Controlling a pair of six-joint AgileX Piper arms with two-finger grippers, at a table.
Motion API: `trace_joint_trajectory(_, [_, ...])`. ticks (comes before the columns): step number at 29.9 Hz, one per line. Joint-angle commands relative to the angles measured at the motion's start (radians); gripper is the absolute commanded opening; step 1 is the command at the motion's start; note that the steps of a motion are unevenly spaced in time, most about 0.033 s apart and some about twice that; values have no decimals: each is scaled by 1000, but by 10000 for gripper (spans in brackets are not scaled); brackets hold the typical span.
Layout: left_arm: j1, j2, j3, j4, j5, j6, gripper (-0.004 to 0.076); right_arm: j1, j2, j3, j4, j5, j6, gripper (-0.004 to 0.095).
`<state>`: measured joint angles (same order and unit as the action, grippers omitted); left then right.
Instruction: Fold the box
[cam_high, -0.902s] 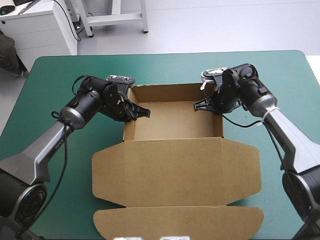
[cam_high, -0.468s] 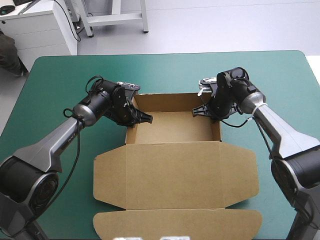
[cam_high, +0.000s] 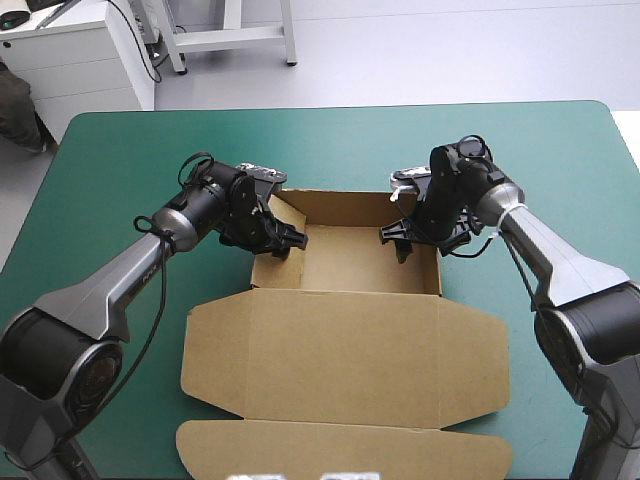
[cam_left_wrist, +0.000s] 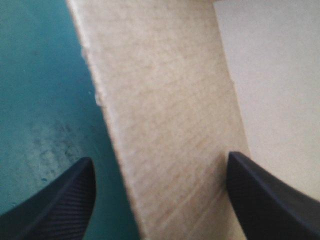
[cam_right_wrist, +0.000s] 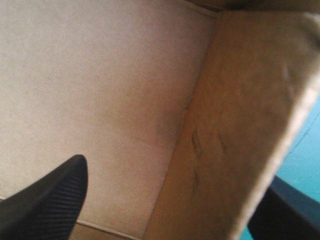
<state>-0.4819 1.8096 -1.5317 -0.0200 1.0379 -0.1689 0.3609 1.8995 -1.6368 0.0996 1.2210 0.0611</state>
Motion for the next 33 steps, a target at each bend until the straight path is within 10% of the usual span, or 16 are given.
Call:
trace_joint_trajectory(1, [-3,-49,-32,-6,-8,-2,605,-5,-51,-31,13,25,-7,894])
trace_joint_trajectory(22, [11,-304,-99,39,74,46,574,-5,-214,-31,-19,8,-10,890])
trace_joint_trajectory(33, [11,-569,2,51,254,245,-8,-5,-271,-31,-17,-5,-11,890])
